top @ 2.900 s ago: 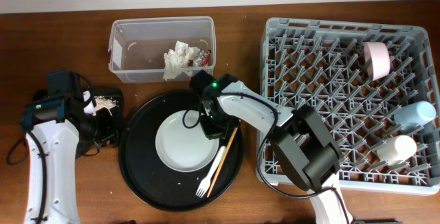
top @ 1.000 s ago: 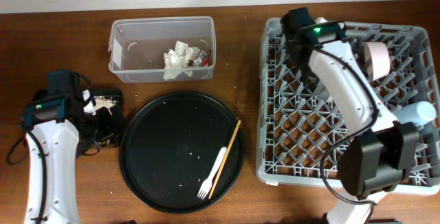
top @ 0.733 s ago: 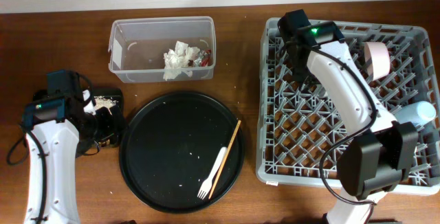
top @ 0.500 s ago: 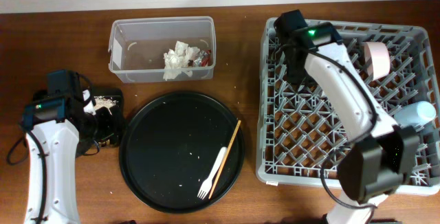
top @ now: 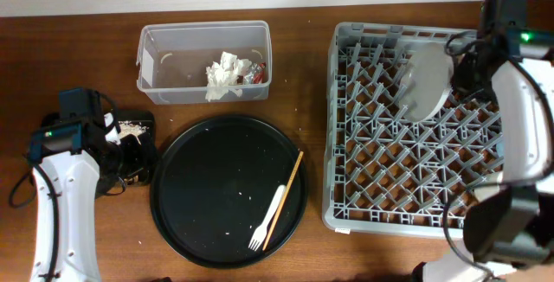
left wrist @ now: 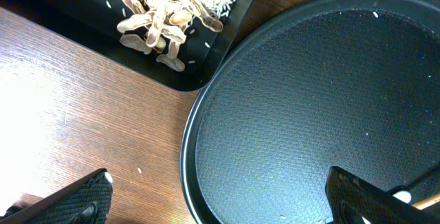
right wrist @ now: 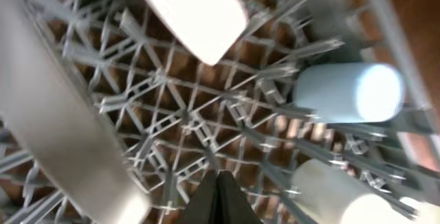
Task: Sort waste into correct bins and load items into the dishwasher rack
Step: 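Carry the plate into the rack and stand it upright, then release the plate and move the right gripper back to the tray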
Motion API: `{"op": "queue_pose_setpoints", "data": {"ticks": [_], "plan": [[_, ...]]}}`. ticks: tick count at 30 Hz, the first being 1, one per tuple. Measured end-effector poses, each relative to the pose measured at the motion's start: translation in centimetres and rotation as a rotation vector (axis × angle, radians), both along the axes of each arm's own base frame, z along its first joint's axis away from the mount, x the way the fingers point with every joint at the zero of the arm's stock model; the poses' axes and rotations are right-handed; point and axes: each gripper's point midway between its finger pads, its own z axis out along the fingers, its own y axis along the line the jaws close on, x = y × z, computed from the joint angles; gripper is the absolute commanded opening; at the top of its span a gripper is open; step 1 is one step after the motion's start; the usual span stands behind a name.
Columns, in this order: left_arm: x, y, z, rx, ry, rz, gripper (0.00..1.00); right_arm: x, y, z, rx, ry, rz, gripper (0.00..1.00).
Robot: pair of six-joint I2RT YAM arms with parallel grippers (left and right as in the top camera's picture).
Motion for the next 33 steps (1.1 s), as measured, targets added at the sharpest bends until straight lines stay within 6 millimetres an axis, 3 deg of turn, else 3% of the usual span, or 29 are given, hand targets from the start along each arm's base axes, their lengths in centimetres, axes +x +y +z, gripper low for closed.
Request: {"op": "queue_pose_setpoints", "data": {"ticks": [3, 5, 7, 10, 12, 15, 18, 20, 22, 25, 29, 30, 33], "plan": [[0.0, 0.0, 0.0, 0.0, 0.0, 0.0, 0.99, 1.9, 2.5, -1.3, 0.107, -0.015, 0.142, 0.04], [0.0, 0.0, 0.0, 0.0, 0.0, 0.0, 0.99, 2.9, 6.0, -1.5, 0.222, -0.035, 0.344, 0.04], [0.0, 0.0, 0.0, 0.0, 0.0, 0.0, 0.99, 3.2, 9.3, -1.3, 0.318, -0.056, 0.523, 0.04], [0.0, 0.0, 0.0, 0.0, 0.0, 0.0, 0.99, 2.6, 11.7, -1.2, 0.388, -0.049, 0.651, 0.04], [0.0, 0.0, 0.0, 0.0, 0.0, 0.0, 0.99, 2.4, 12.3, -1.2, 0.395, -0.044, 0.702, 0.06], [0.0, 0.0, 0.0, 0.0, 0.0, 0.0, 0.99, 2.4, 11.6, -1.3, 0.366, -0.03, 0.665, 0.17], [0.0, 0.0, 0.0, 0.0, -0.001, 0.0, 0.99, 1.8, 10.4, 0.6, 0.289, -0.054, 0.608, 0.32], [0.0, 0.0, 0.0, 0.0, -0.001, 0.0, 0.99, 0.2, 10.4, 3.4, 0.264, -0.098, 0.589, 0.37], [0.1, 0.0, 0.0, 0.0, -0.002, 0.0, 0.99, -4.0, 10.9, 6.2, 0.281, -0.086, 0.552, 0.4], [0.4, -0.2, 0.1, -0.001, -0.013, -0.009, 0.99, -7.5, 12.1, 5.9, 0.369, 0.018, 0.496, 0.43], [0.6, -0.9, 0.1, -0.007, -0.02, -0.034, 0.99, -9.4, 19.5, 5.2, 0.455, 0.101, 0.623, 0.64], [0.6, -0.9, 0.1, -0.007, -0.02, -0.034, 0.99, -9.9, 22.6, 4.9, 0.471, 0.114, 0.683, 0.64], [0.6, -0.9, 0.1, -0.008, -0.019, -0.034, 0.99, -11.6, 29.3, 3.3, 0.507, 0.145, 0.785, 0.64]]}}
